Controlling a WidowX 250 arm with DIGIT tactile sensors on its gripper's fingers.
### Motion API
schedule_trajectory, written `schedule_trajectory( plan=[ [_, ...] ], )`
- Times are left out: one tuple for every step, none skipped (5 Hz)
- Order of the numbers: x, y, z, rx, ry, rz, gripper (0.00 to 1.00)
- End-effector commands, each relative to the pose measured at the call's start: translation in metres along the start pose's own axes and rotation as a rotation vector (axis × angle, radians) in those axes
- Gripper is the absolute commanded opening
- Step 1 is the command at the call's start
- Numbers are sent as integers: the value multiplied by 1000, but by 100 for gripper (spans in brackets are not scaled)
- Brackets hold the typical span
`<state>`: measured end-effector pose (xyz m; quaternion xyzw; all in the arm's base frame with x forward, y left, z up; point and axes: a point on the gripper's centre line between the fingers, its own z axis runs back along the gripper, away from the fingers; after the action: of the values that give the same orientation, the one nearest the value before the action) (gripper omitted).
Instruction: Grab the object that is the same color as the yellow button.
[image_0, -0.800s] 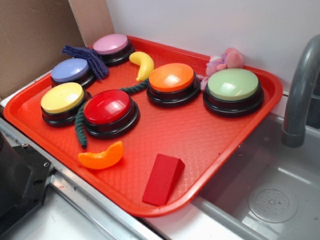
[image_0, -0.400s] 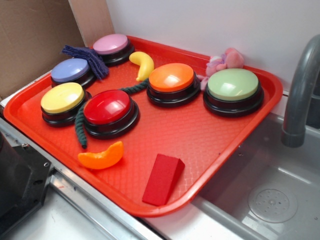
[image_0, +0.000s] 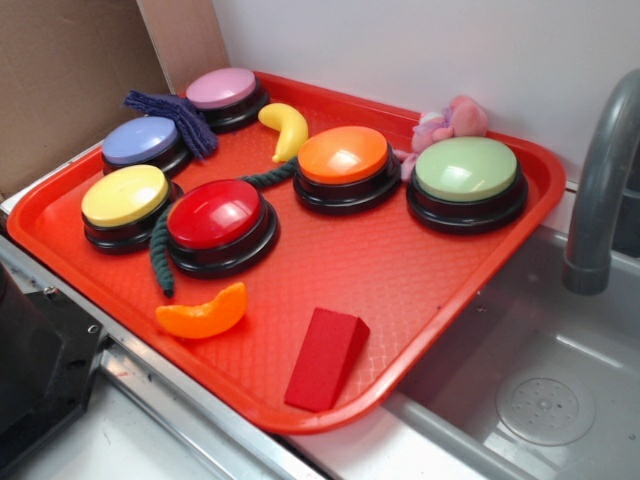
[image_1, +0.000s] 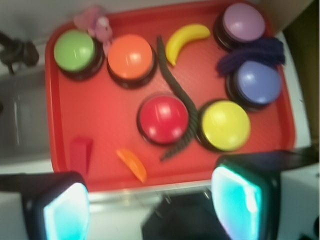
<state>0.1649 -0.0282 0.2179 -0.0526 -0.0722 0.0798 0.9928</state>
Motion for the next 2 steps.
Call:
schedule_trajectory(
  plan=[
    [75, 13, -27, -20, -104, 280, 100],
    [112, 26, -52, 7, -178, 449, 100]
  ],
)
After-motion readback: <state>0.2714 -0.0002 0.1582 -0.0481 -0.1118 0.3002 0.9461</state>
